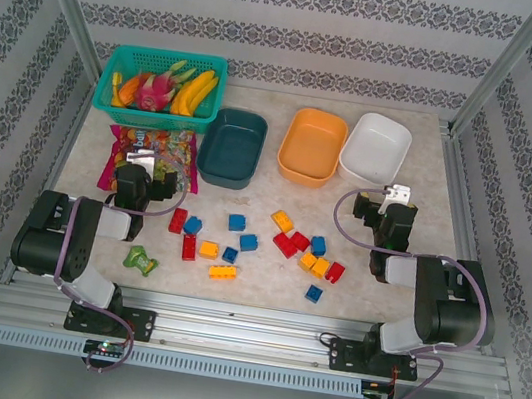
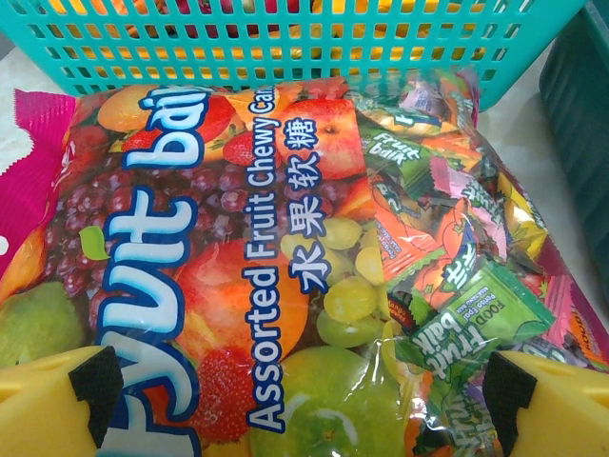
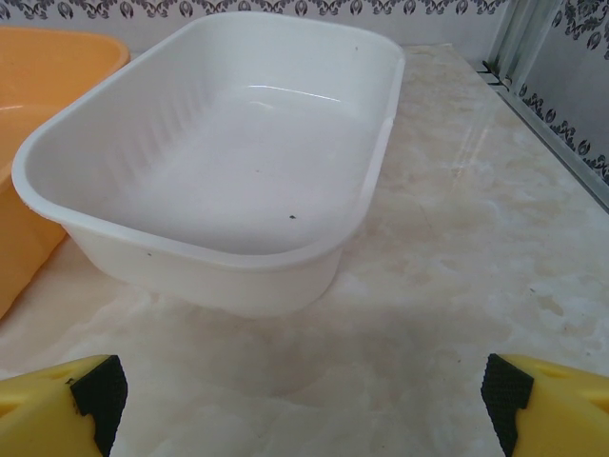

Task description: Sort the legos into containers by color

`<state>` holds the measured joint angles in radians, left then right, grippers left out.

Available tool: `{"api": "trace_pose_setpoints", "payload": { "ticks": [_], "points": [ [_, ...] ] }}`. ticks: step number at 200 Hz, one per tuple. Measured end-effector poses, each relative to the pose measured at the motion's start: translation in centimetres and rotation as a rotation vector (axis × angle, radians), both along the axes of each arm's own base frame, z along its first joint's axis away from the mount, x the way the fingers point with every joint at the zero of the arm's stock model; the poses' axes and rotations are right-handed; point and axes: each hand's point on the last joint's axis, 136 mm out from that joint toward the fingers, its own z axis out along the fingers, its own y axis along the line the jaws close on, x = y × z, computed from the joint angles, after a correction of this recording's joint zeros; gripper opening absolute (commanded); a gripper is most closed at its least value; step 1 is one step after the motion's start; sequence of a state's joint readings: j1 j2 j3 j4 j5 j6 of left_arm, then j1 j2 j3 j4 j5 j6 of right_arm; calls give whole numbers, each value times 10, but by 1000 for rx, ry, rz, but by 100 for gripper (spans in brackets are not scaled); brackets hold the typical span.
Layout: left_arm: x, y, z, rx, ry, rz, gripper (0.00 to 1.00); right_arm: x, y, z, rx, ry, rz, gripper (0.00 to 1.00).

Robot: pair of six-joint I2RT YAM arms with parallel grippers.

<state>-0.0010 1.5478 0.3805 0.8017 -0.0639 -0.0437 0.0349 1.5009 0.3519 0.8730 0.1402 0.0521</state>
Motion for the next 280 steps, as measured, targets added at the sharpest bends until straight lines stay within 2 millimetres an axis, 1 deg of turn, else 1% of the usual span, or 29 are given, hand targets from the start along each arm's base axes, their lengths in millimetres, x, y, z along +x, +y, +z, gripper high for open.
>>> {"api": "trace_pose_setpoints", "payload": {
  "ticks": [21,33,49,61,75,91,109,119,127,131,133,134,136,137,145,146,151,159,164,173,182,189,199,213,224,235,256,266,280],
  "points": [
    [0,0,2,6,-3,-3,100,0,0,0,0,0,0,98],
    [-1,-2,10,13,-18,-8,100,1,0,2,1,-8,0,98],
    [-3,-6,31,23,-62,-11,100,-1,-1,9,4,-20,2,98],
    [-8,-9,53,29,-109,-7,100,-5,-2,25,4,-46,-8,98],
    [-16,-11,80,35,-167,0,100,-13,-4,55,9,-105,-24,98],
    [-30,-16,111,37,-233,2,100,-26,-3,97,15,-209,-44,98],
    [-46,-21,135,38,-276,-1,100,-43,1,133,26,-274,-58,98],
    [-54,-25,148,38,-289,-6,100,-50,3,158,53,-289,-66,98],
    [-58,-27,158,39,-296,-9,100,-54,5,188,92,-300,-68,98],
    [-59,-29,166,38,-304,-13,100,-55,6,206,115,-300,-70,98],
    [-60,-30,170,36,-307,-13,100,-56,6,212,125,-298,-70,98],
    [-60,-30,172,36,-309,-13,100,-57,6,219,136,-299,-70,98],
    [-61,-31,176,33,-312,-14,100,-57,7,226,144,-300,-68,98],
    [-61,-31,178,31,-316,-13,100,-58,6,233,154,-305,-70,98],
    [-62,-31,196,-7,-334,10,100,-64,6,268,227,-324,-83,98],
    [-62,-30,198,-13,-336,15,100,-65,5,275,250,-332,-89,98],
    [-63,-29,208,-44,-340,39,100,-71,4,294,297,-348,-98,98],
    [-65,-24,223,-121,-322,95,100,-78,2,311,364,-365,-99,98],
    [-67,-20,233,-158,-315,129,100,-83,0,315,396,-363,-97,98],
    [-70,-17,250,-228,-310,174,100,-89,-3,309,436,-325,-108,91],
    [-73,-16,264,-288,-315,195,100,-90,-5,291,465,-242,-136,89],
    [-74,-17,267,-325,-303,202,100,-89,-3,271,482,-143,-156,88],
    [-74,-20,264,-366,-265,201,100,-89,2,247,483,-8,-174,88],
    [-70,-31,251,-407,-168,181,100,-88,13,220,462,178,-191,82],
    [-67,-39,242,-428,-95,163,100,-93,23,206,445,296,-192,80],
    [-61,-49,228,-444,-6,141,100,-100,33,194,422,394,-184,78],
    [-62,-69,197,-463,163,87,100,-126,49,167,394,569,-174,77],
    [-67,-79,185,-470,233,56,100,-139,56,153,392,645,-170,77],
    [-78,-102,173,-477,314,-15,100,-158,64,128,395,746,-168,77]
  ]
}}
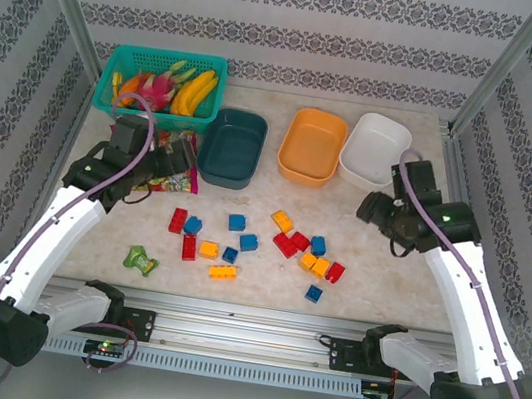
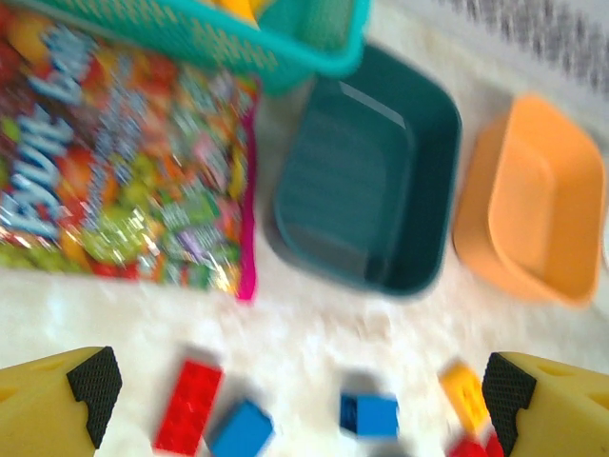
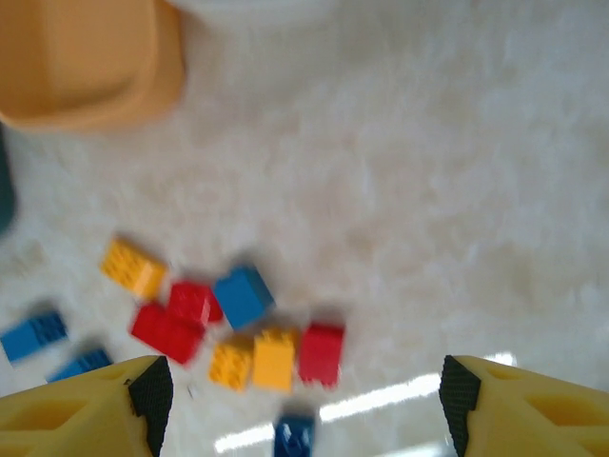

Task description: Sort the legos into containers by color

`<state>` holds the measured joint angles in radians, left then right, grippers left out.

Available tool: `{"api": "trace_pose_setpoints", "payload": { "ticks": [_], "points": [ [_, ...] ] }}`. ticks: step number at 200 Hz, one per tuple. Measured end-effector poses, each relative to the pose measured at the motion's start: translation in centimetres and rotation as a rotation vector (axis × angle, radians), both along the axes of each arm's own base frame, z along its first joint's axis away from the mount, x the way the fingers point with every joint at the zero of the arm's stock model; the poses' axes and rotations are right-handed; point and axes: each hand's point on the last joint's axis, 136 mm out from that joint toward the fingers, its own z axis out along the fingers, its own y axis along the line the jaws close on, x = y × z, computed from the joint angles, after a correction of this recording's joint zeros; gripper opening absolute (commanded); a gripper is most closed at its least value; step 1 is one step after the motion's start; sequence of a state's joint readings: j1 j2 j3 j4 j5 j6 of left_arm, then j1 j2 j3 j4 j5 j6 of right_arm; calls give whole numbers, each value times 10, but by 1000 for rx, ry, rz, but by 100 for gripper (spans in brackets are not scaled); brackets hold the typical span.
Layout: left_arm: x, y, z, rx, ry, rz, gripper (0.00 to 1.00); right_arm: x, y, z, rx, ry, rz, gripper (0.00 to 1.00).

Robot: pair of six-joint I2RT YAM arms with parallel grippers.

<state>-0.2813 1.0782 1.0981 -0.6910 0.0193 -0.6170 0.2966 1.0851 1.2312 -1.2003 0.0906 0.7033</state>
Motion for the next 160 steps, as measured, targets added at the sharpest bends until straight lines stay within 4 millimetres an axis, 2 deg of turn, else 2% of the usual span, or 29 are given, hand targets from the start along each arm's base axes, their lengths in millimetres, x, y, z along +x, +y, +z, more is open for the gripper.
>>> {"api": "trace_pose_setpoints", "payload": {
  "ticks": [25,37,60,75,93,160],
  "points": [
    [-25,-50,-11,-42,47,-172,100,-35,8,-59,29,193,0,77],
    [-42,-69,-23,-56,78,-246,100,-49,11,-85,49,272,-13,76],
    [-71,-95,-49,-58,141,-348,98,-61,17,-118,86,356,-30,75],
    [-84,-107,-60,-63,163,-391,97,-57,24,-132,119,370,-43,74],
    [-91,-118,-64,-74,163,-425,96,-49,31,-146,166,362,-67,73],
    [-94,-143,-47,-130,86,-488,94,-29,35,-178,256,356,-152,66]
  ]
}}
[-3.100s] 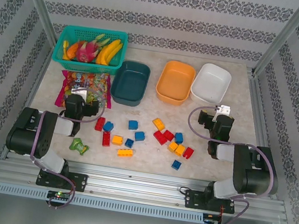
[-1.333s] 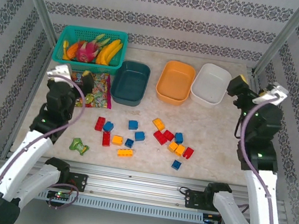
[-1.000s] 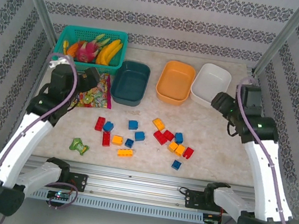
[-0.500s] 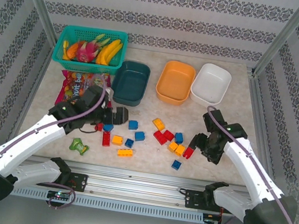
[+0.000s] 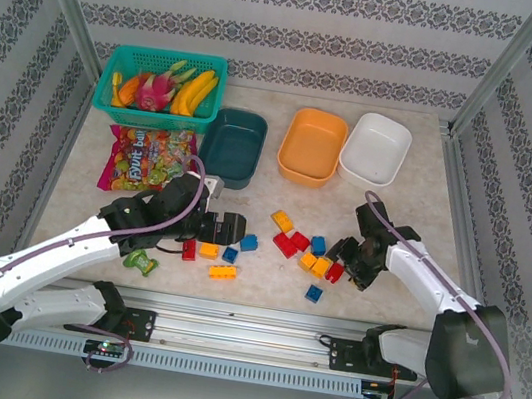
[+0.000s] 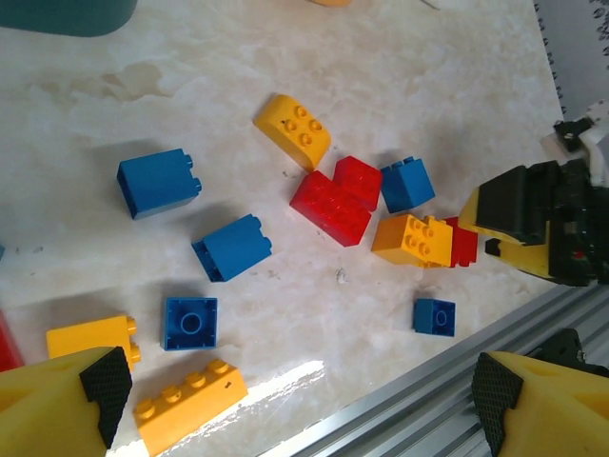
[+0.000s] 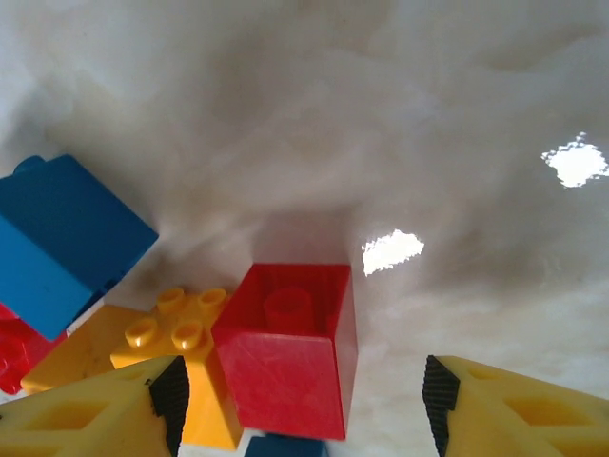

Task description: Sort the legos into containers by color

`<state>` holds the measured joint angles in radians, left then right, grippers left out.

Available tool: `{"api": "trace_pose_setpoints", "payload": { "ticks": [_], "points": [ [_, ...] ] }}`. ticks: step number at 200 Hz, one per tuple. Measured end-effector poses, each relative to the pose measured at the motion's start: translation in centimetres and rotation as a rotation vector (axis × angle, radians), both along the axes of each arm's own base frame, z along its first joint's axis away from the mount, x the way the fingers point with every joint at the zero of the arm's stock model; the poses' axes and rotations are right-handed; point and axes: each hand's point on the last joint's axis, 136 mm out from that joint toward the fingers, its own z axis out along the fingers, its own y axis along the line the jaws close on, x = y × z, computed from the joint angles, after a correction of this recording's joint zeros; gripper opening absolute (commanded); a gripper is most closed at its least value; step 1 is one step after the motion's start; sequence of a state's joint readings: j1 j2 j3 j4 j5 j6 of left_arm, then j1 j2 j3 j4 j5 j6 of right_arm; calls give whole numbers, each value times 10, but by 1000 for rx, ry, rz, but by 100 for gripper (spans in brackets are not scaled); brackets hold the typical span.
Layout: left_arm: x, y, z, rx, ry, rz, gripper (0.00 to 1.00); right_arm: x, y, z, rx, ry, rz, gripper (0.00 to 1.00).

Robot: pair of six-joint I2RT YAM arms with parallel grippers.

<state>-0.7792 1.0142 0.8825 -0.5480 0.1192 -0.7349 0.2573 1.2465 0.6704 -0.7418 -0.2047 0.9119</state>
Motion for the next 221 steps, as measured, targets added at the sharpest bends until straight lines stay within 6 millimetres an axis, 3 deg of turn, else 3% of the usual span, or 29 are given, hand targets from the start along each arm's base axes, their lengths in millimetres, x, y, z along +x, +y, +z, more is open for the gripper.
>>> {"api": "trace_pose_setpoints", "payload": {
  "ticks": [27,116,173,203,221],
  "points": [
    [1,-2,2,-8,-7,3,94,4,2,-4,7,2,-1,59],
    [0,-7,0,-2,-8,-5,94,0,3,-16,3,50,0,57],
    [-1,-10,-3,1,-1,-14,94,3,5,-19,8,54,-16,34],
    [0,-12,-3,-3,-4,-14,94,2,2,-17,-11,53,-20,32],
    [2,-13,-3,-4,-3,-12,94,2,-4,-6,-44,40,-21,31]
  ]
}}
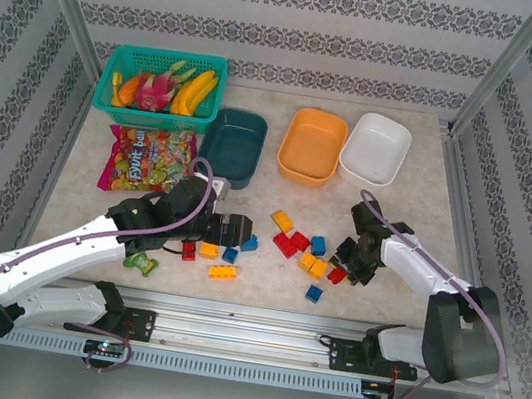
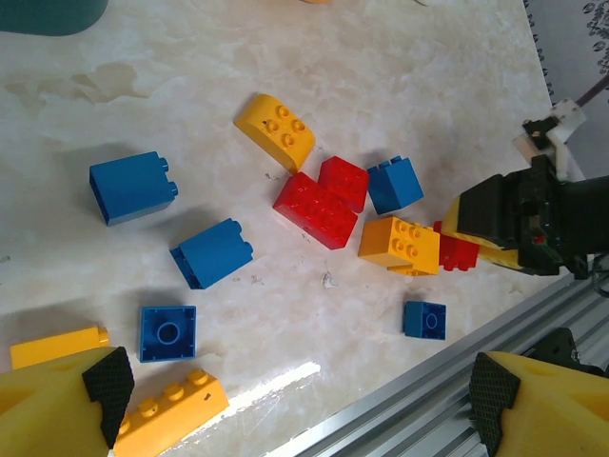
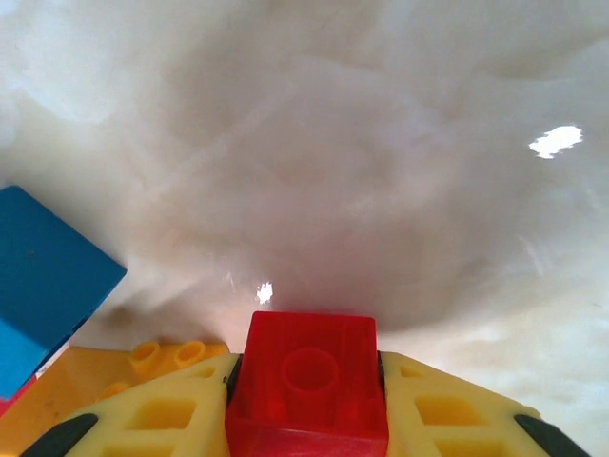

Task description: Sort the legos into containers by color

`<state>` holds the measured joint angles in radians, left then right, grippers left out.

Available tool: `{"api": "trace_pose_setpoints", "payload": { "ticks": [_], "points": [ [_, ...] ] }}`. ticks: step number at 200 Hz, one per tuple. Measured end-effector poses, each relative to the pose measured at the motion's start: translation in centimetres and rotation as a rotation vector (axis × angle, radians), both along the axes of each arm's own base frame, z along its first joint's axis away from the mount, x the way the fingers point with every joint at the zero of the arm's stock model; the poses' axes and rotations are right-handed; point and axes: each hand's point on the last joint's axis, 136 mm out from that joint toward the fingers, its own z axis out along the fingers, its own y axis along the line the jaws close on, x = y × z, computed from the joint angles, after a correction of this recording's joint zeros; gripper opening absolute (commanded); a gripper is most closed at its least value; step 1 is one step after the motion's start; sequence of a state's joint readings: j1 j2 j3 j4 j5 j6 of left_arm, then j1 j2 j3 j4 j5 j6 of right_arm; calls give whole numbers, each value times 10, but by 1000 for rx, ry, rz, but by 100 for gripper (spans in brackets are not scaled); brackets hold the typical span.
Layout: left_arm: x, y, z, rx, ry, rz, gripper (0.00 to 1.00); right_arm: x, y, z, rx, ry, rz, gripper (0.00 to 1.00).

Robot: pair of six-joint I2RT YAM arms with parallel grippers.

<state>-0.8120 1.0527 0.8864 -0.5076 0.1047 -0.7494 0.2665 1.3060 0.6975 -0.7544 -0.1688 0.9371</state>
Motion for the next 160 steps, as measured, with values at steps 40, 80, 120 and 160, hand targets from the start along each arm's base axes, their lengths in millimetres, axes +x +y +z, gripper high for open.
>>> {"api": "trace_pose_setpoints", "payload": {
  "ticks": [40,80,120,160],
  "points": [
    [13,-11,31,-47,-36,12,95,50,-8,75,-35,-212,16,30],
    [42,-28,76,-123,-85,29,95,126,-33,129,-74,-354,-20,29],
    [79,-30,85,-151,-80,74,94,206,-64,108,-118,-319,-49,29],
    [106,-28,69,-132,-39,117,93,282,-91,69,-135,-283,-71,29]
  ]
}}
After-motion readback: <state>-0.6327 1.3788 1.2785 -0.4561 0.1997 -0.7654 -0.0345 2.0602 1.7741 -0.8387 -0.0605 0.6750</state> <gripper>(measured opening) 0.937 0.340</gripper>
